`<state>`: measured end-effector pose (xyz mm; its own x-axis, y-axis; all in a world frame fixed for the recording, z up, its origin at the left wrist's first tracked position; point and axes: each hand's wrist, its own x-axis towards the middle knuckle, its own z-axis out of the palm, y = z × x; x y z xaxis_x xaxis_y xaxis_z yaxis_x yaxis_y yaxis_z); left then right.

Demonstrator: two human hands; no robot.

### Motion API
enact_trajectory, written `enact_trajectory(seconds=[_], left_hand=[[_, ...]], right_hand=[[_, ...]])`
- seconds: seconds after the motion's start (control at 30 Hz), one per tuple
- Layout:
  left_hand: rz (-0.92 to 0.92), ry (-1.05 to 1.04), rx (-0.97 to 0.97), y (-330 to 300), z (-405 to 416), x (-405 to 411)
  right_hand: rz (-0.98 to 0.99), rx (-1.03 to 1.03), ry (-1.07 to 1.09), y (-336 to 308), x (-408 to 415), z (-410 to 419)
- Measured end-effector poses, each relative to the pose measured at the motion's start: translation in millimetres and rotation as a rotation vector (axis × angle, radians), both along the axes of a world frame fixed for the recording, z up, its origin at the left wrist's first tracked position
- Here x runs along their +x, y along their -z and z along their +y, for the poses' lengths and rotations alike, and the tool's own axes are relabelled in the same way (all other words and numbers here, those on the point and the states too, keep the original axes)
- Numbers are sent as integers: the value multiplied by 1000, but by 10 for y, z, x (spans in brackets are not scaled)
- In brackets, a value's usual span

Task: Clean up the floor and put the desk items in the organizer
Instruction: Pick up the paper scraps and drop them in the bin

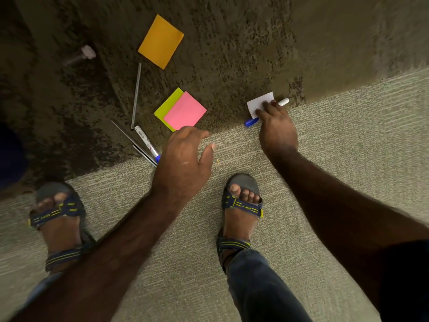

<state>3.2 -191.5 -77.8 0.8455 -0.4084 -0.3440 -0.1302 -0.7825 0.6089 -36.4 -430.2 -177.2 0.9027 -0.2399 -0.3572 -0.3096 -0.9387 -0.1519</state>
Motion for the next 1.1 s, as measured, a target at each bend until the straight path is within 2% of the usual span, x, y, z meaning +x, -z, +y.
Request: enact_trajectory(seconds=[0.23, 0.33, 0.57, 1.1], left_hand=[[-9, -29, -6, -30, 197, -15], [-10, -40, -10, -23, 322, -29], [-7, -82, -8, 27, 621, -75], [20, -121, -25, -41, 784, -126]], right_hand=[[-19, -25, 24, -90, 25, 109], [-23, -113, -13, -87, 60, 138], [91, -237, -15, -29, 120, 120], [-51, -237, 5, -245, 216, 330]])
